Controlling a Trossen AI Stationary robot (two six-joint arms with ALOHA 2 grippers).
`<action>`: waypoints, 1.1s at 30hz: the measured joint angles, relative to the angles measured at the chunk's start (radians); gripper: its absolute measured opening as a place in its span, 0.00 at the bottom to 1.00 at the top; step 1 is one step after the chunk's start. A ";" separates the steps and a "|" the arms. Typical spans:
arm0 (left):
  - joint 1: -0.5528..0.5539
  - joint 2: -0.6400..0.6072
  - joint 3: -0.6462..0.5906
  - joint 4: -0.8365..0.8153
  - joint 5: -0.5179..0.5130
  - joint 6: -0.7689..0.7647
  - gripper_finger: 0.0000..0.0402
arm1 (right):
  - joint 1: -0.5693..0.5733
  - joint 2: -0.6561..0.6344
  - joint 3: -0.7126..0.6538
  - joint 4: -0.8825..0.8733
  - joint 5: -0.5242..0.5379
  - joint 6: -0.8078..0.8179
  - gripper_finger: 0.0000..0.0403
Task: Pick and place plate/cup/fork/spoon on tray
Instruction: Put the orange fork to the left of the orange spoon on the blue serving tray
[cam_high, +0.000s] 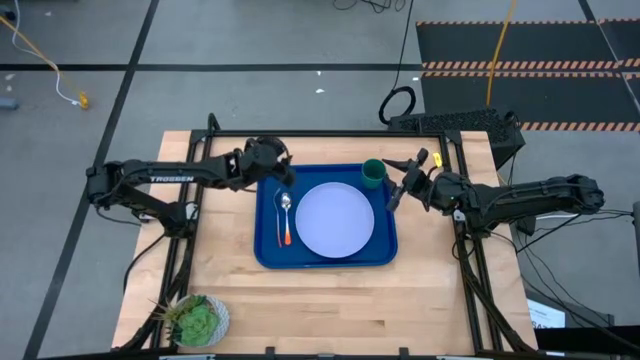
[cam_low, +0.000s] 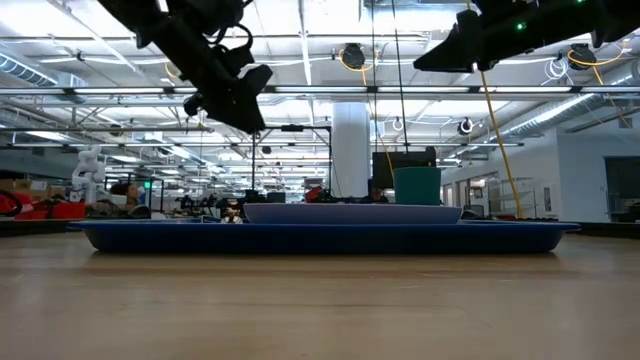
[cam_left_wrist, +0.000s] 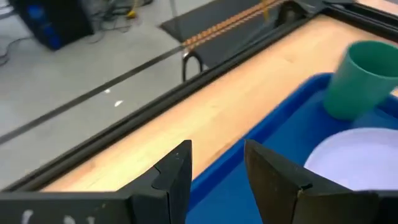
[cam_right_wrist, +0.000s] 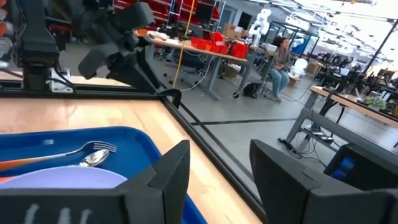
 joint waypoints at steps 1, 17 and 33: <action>0.000 0.000 0.009 -0.019 -0.016 -0.020 0.37 | 0.000 0.000 0.000 0.000 0.000 -0.002 0.40; 0.064 0.098 0.013 -0.142 0.042 -0.130 0.37 | -0.001 0.000 0.000 0.077 0.001 -0.025 0.40; 0.112 0.192 0.013 -0.243 0.259 -0.196 0.37 | -0.001 0.000 0.000 0.077 0.003 -0.097 0.40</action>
